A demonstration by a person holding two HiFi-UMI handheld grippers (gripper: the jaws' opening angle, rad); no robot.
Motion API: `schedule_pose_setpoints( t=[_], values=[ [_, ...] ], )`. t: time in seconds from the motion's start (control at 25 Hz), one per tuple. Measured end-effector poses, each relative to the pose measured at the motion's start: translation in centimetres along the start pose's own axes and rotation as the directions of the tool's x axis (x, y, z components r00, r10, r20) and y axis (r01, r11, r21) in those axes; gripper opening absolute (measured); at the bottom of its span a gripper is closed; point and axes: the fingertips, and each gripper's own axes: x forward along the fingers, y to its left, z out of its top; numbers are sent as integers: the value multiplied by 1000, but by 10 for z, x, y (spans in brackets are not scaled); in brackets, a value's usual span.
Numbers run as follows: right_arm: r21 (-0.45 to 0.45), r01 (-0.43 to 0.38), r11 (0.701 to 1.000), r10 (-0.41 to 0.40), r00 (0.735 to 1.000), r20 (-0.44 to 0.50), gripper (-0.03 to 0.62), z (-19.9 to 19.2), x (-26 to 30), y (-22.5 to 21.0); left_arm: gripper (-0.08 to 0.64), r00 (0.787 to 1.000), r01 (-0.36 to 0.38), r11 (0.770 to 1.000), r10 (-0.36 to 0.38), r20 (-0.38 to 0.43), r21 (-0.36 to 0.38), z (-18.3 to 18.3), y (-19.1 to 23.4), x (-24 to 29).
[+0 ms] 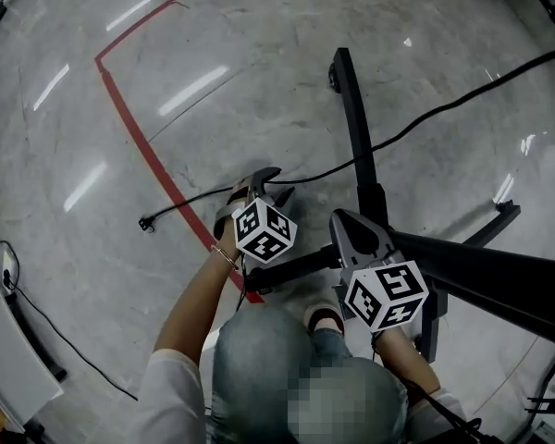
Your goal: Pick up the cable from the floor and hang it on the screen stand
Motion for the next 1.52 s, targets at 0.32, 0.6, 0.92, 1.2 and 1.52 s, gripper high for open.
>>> schedule_pose_setpoints(
  t=[0.32, 0.6, 0.92, 1.2, 1.52],
  values=[
    [12, 7, 1000, -7, 1000, 9, 18, 1, -2, 0, 58, 997, -34, 999, 31, -68, -29, -19, 10, 10],
    [10, -13, 1000, 12, 1000, 21, 18, 4, -5, 8, 20, 999, 4, 984, 3, 42, -176, 1, 12, -21],
    [-46, -44, 998, 40, 995, -86, 18, 52, -33, 54, 17, 992, -59, 959, 86, 87, -276, 67, 50, -162],
    [-115, -70, 991, 50, 985, -168, 18, 169, -136, 145, 18, 983, -25, 901, 101, 155, -433, 168, 63, -362],
    [-110, -18, 994, 0, 987, -163, 18, 312, -272, 238, 18, 976, 14, 887, 89, 200, -462, 300, 72, -589]
  ],
)
